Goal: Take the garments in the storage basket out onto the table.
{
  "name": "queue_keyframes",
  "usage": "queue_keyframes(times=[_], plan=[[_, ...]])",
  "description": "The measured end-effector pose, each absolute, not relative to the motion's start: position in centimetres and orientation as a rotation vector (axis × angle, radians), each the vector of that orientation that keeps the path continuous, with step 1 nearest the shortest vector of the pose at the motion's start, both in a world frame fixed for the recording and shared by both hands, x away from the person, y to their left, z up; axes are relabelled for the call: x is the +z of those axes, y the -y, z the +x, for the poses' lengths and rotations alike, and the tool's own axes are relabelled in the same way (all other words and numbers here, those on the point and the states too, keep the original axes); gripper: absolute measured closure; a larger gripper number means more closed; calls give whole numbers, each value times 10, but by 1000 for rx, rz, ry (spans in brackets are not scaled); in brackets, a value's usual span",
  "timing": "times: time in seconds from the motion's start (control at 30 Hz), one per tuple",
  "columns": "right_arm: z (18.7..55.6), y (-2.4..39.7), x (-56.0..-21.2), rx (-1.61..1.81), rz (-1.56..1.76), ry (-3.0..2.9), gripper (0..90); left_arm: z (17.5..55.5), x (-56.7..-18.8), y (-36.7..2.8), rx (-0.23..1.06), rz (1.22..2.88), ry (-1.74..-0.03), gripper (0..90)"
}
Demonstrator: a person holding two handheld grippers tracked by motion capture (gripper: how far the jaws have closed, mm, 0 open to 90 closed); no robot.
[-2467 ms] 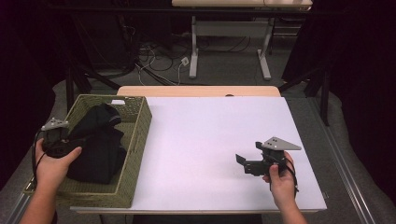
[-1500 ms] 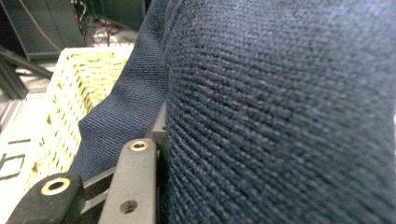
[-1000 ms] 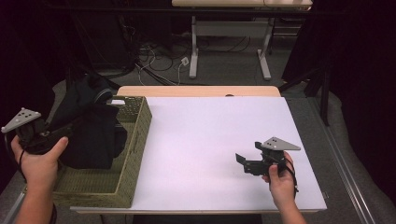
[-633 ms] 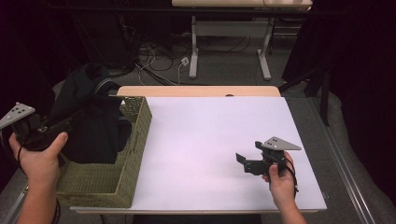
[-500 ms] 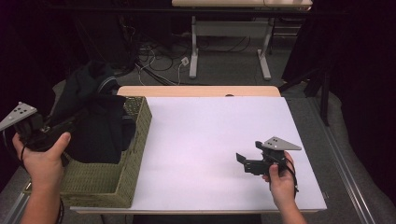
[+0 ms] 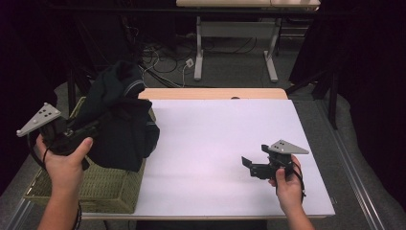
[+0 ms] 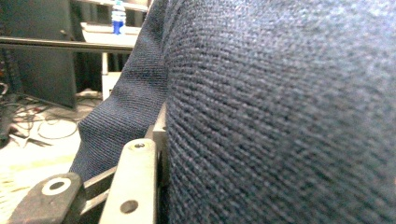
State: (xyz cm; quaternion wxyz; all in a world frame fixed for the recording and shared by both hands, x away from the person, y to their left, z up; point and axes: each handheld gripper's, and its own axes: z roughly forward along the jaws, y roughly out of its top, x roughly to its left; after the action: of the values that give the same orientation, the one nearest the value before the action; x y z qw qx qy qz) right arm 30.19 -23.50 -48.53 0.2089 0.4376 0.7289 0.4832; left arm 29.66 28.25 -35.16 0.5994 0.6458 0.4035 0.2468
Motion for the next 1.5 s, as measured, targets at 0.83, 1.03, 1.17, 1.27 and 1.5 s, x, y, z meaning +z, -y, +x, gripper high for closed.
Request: queue_keyframes(times=[0.83, 1.03, 1.17, 1.27, 1.5], plan=[[301, 231, -484, 1349, 1194, -2054, 103, 303, -368, -219, 457, 1554, -811, 618], [301, 232, -484, 1355, 1188, -2043, 103, 304, -374, -204, 436, 1579, -792, 618], [300, 233, -483, 1357, 1196, -2033, 103, 302, -381, -196, 432, 1595, -782, 618], [300, 234, -481, 1356, 1199, -2032, 103, 300, -388, -188, 416, 1610, -772, 618], [299, 237, -478, 1369, 1187, -2013, 103, 300, -406, -168, 369, 1652, -753, 618]])
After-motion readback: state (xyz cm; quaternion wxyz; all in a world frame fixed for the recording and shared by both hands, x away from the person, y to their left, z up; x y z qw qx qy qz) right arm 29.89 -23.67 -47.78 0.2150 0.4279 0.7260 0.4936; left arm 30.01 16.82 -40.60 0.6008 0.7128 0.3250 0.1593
